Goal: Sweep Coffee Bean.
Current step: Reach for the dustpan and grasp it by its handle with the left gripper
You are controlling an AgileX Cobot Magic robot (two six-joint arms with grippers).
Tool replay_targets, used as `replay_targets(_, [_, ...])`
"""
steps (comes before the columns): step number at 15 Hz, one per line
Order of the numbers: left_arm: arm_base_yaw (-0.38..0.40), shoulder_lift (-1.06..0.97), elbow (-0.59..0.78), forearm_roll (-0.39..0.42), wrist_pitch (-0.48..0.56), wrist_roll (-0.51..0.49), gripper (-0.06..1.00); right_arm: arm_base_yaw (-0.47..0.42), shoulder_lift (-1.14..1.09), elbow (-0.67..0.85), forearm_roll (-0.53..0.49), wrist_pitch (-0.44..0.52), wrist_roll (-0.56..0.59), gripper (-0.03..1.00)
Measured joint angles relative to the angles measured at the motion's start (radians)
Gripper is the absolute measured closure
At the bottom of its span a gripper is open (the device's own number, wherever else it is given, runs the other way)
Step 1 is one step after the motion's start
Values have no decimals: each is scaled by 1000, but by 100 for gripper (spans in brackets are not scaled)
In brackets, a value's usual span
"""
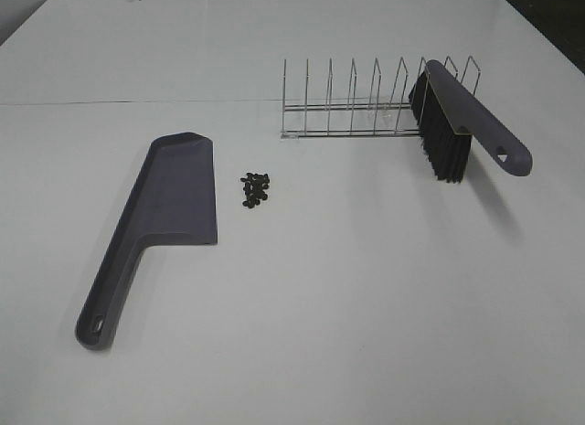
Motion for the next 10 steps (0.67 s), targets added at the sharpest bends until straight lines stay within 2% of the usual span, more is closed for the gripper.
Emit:
replay_targets(6, [0,15,-6,0,-10,0,33,0,0,0,0,0,0,23])
replay_targets(10, [0,175,-42,-1,-170,0,33,0,0,0,0,0,0,23])
